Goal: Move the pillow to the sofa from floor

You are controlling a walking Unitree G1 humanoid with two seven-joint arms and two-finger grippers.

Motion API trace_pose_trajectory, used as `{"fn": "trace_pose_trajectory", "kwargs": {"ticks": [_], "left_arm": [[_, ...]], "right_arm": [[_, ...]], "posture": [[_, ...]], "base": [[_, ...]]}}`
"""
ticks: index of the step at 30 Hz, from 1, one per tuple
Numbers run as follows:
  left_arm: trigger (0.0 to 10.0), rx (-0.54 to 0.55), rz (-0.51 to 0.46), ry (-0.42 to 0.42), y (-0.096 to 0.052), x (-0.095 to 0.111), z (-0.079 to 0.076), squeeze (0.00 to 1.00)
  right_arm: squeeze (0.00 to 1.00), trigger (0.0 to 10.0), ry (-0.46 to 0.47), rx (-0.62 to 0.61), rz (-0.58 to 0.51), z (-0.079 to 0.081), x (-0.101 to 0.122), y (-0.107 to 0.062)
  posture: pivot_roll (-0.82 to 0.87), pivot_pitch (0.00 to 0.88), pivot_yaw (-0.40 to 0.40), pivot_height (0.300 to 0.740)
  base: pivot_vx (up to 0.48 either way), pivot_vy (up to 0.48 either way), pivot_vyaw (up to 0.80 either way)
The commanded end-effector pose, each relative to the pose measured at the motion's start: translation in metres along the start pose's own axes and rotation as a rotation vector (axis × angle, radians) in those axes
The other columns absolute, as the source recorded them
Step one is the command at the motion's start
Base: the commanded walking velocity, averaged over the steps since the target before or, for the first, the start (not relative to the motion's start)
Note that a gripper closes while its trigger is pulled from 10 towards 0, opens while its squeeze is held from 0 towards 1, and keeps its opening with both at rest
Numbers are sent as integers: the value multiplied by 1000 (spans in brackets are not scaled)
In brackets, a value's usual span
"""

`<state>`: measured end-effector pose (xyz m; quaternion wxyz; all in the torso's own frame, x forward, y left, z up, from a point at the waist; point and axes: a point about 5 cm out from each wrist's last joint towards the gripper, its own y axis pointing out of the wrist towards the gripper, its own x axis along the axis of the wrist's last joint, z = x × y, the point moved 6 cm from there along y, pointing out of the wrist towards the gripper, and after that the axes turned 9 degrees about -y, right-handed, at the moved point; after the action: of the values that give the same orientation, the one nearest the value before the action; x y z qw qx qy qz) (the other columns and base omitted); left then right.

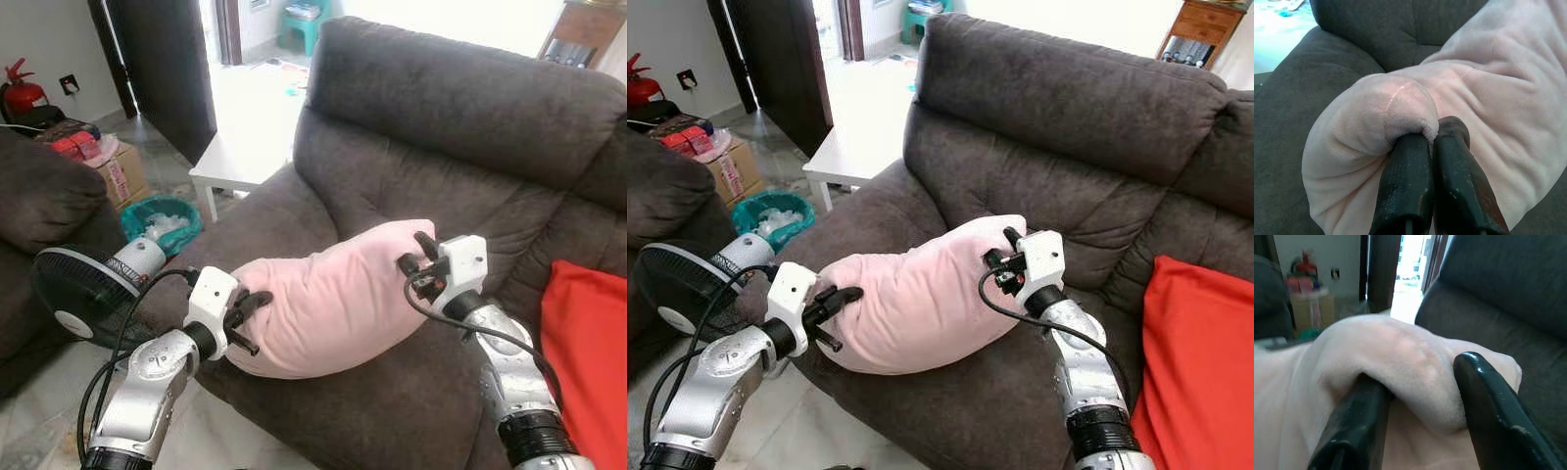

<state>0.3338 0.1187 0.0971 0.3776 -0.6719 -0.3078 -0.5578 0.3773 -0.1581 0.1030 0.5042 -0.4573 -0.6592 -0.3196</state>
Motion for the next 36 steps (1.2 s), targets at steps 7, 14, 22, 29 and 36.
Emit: {"fn": "trace_pose_trajectory", "kwargs": {"ticks": [7,14,22,29,36], "left_arm": [[10000,68,-53,33,6,8,8,0],[10000,205,-91,51,1,15,34,0],[10000,253,-111,51,0,15,40,0],[10000,296,-115,55,-3,11,47,0],[10000,452,-109,85,-14,9,74,0]], "right_arm": [[0,10000,-32,33,-16,10,0,2],[0,10000,-73,34,26,-1,-11,-7],[702,10000,-202,24,154,-12,-35,-13],[0,10000,-241,1,201,-19,-44,-17],[0,10000,-263,-171,263,-50,-54,-27]], "posture": [[132,36,-85,740],[124,48,-90,740],[120,59,-98,740],[120,62,-100,740],[120,61,-100,740]], "base": [[0,0,0],[0,0,0],[0,0,0],[0,0,0],[0,0,0]]}}
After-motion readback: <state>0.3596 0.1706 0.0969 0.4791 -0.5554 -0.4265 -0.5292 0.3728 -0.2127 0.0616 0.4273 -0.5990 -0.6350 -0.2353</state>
